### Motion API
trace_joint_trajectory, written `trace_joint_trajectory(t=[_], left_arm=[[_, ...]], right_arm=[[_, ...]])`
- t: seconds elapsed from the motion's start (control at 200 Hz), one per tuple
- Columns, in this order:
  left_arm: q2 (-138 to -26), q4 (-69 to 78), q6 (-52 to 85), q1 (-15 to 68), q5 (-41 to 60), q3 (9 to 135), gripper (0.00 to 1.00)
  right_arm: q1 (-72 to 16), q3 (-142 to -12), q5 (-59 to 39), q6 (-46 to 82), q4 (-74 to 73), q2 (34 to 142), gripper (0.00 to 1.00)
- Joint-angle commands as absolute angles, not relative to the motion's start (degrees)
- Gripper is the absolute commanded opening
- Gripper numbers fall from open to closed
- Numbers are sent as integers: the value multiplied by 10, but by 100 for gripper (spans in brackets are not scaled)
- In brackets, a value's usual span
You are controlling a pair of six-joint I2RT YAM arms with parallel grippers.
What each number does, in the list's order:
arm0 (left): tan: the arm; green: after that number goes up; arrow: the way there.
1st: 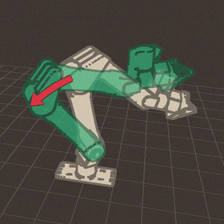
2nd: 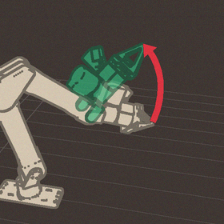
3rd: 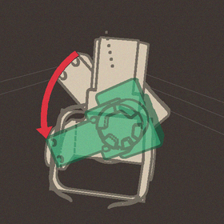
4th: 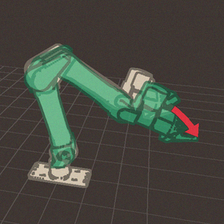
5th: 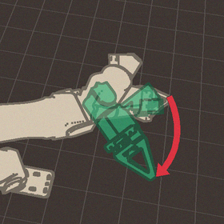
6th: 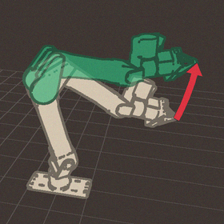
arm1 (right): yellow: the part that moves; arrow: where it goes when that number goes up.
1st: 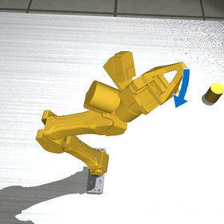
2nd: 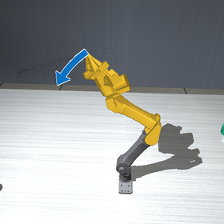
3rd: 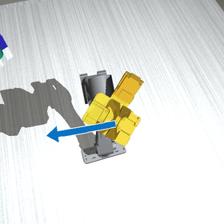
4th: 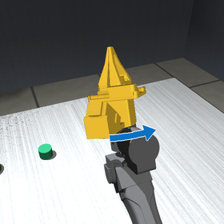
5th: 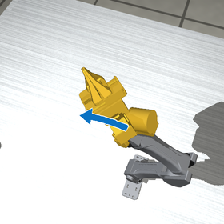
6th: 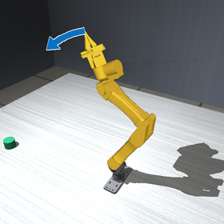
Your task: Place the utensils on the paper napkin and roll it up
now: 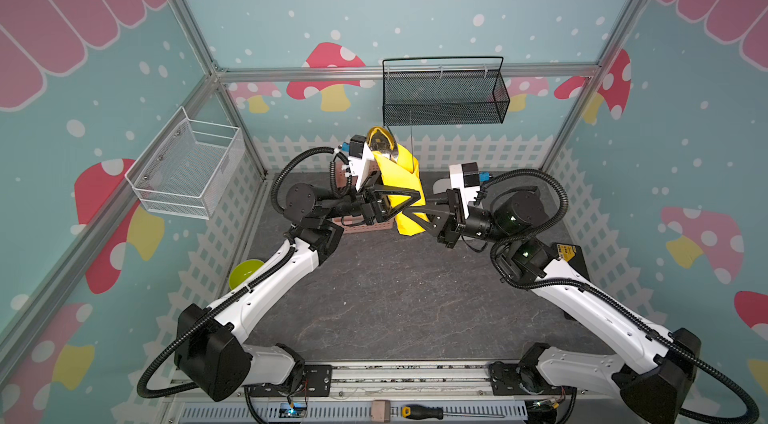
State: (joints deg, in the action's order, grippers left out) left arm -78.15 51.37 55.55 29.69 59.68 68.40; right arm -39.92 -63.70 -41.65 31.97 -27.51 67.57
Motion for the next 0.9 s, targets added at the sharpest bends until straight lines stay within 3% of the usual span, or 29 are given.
trace_joint_trajectory(t=[0.0, 0.24, 0.4, 0.62, 0.891], left_arm=[[-778, 539, 563, 298, 615, 699, 33], [-767, 489, 523, 296, 615, 698, 11], [-761, 468, 504, 294, 606, 701, 1], [-749, 424, 471, 292, 594, 706, 0], [-748, 420, 470, 290, 588, 709, 0]], right_arm=[[-402, -635, -412, 318, -313, 670, 5], [-402, -632, -401, 310, -302, 664, 5], [-402, -627, -389, 303, -288, 659, 14], [-402, -609, -372, 288, -260, 641, 39], [-402, -596, -369, 289, -258, 634, 36]])
